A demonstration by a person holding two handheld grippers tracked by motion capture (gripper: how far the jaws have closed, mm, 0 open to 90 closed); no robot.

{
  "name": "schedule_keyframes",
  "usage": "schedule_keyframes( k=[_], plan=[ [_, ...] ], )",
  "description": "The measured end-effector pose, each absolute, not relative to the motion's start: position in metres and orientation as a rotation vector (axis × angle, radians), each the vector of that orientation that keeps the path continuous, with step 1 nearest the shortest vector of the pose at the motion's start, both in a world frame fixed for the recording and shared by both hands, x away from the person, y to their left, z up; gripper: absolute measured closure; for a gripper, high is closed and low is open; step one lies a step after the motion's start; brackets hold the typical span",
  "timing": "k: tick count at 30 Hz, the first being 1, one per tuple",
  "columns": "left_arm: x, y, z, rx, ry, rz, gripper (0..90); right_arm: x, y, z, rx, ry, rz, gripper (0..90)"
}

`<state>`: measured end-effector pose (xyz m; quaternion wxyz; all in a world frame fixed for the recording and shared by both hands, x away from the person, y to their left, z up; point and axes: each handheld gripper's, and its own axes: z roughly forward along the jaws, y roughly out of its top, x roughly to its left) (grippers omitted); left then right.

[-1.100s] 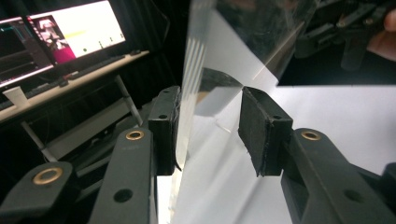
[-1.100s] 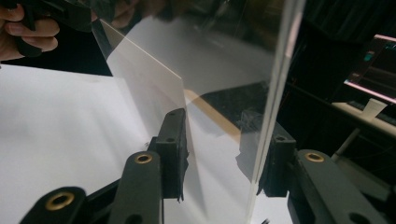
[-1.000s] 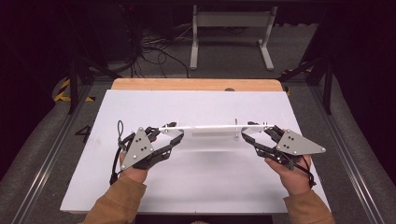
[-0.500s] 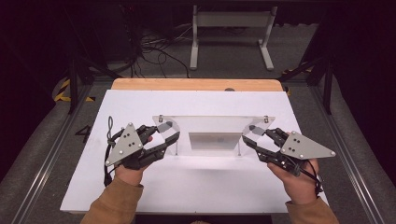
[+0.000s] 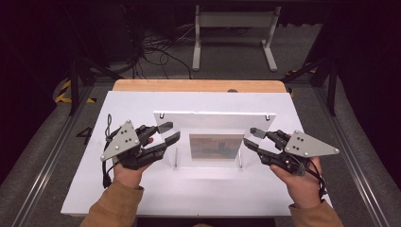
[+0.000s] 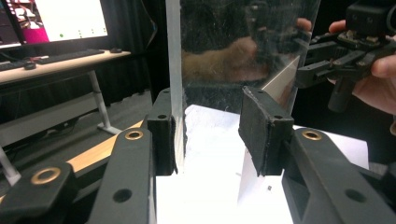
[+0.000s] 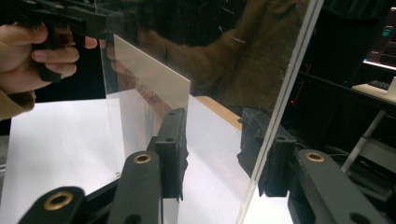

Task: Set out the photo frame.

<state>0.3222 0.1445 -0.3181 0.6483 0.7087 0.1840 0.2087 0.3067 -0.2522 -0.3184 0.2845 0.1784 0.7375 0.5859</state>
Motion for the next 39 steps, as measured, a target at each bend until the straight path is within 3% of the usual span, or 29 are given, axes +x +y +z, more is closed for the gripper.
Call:
schedule_keyframes(
  k=[4,7,20,39],
  plan=[
    [0.324,0.144,-0.32,1.615,0.442,0.474,55.0,0.311,-0.253,-0.321,0.484,1.954,1.604,58.1],
    [0.329,0.145,-0.324,1.62,0.462,0.449,46.9,0.319,-0.253,-0.328,0.531,1.938,1.587,51.4],
    [0.35,0.143,-0.347,1.683,0.564,0.408,40.3,0.338,-0.252,-0.343,0.604,1.969,1.568,48.4],
    [0.355,0.147,-0.355,1.721,0.629,0.422,23.6,0.348,-0.251,-0.35,0.716,1.95,1.5,29.3]
  ],
)
